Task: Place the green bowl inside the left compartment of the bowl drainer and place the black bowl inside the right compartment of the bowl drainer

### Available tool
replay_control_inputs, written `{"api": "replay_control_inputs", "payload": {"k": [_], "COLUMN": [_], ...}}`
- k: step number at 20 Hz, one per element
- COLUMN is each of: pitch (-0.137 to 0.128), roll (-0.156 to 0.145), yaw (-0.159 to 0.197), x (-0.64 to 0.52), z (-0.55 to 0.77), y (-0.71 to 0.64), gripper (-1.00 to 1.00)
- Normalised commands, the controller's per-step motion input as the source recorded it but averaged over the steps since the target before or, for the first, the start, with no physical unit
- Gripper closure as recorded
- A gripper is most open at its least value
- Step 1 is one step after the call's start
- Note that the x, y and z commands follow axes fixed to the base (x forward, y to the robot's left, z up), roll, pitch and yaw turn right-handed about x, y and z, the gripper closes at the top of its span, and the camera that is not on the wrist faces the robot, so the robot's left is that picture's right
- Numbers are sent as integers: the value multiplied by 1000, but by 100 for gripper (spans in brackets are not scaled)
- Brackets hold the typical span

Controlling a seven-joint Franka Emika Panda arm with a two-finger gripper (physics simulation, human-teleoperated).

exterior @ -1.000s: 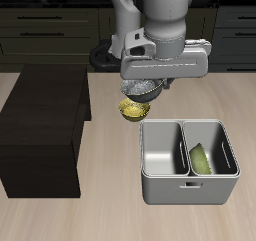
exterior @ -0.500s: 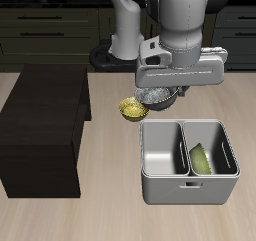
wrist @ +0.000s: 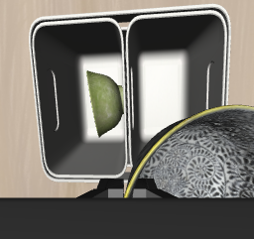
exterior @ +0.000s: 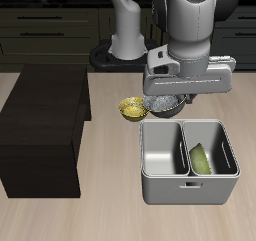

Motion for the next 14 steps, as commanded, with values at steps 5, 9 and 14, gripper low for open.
{"api": "replay_control_inputs", "payload": {"k": [5, 9, 14], "pitch": [16, 30, 30], "roll": [4, -1, -11], "yaw": [-7, -15, -1], "x": [57, 104, 79], "z": [-204, -254, -257], "y": [74, -3, -29], "gripper": [100, 100, 100]}}
